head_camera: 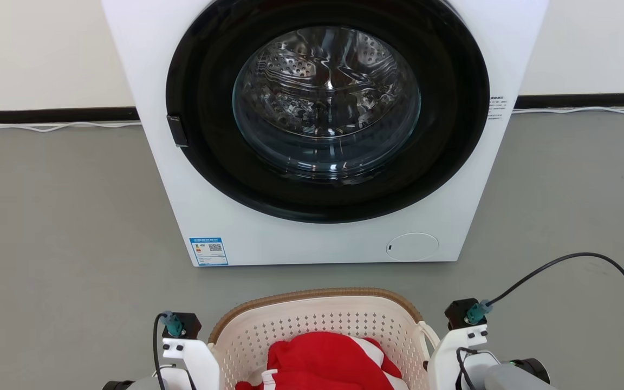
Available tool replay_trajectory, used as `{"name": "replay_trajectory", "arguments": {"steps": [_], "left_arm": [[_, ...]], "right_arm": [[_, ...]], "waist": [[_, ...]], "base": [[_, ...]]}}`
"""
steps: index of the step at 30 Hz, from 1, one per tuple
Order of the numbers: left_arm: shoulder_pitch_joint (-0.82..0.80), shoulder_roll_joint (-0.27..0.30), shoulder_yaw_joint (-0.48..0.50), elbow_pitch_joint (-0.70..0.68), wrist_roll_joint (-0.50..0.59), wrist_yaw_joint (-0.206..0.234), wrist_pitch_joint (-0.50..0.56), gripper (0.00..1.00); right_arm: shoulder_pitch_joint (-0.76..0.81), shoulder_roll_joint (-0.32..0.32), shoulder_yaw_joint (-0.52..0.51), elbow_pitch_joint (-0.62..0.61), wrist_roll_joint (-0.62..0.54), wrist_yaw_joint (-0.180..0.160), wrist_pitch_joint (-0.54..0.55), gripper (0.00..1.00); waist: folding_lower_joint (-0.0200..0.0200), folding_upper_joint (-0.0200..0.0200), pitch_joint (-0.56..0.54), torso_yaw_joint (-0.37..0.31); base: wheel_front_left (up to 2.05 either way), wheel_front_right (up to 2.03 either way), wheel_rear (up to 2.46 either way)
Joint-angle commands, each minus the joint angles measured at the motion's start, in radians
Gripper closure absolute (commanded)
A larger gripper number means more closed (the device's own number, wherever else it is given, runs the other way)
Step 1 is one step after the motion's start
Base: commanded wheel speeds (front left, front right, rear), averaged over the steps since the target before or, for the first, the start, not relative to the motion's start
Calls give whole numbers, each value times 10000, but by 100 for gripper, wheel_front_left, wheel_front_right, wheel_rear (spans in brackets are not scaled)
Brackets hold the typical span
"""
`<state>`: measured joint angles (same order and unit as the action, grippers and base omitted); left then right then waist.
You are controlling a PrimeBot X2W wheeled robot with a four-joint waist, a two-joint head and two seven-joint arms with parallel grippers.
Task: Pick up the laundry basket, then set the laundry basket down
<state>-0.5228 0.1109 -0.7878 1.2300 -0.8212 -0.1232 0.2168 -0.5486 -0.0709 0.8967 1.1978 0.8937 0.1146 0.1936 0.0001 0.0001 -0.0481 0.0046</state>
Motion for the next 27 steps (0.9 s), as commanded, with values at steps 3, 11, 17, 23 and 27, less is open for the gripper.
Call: {"name": "replay_trajectory", "arguments": {"steps": [3, 11, 17, 23, 27], "left_arm": [[-316, 150, 68, -239, -138, -75, -71, 100], [-386, 188, -173, -196, -336, -75, -84, 100], [-441, 195, -304, -135, -460, -75, -109, 100], [-464, 206, -415, -79, -545, -75, -137, 100], [-493, 210, -494, -57, -618, -75, -170, 100]], "right_arm": [[-176, 206, 244, -295, 143, 161, -143, 100], [-316, 206, 508, -182, 420, 161, -330, 100], [-386, 206, 694, -146, 584, 161, -427, 100], [-424, 206, 856, -155, 717, 161, -492, 100], [-426, 206, 974, -165, 840, 161, -535, 100]], "waist": [[0, -1, -20, -57], [0, -1, 4, -97], [0, -1, 15, -101], [0, -1, 8, -130], [0, -1, 13, -143]], "base": [[0, 0, 0], [0, 0, 0], [0, 0, 0], [0, 0, 0], [0, 0, 0]]}}
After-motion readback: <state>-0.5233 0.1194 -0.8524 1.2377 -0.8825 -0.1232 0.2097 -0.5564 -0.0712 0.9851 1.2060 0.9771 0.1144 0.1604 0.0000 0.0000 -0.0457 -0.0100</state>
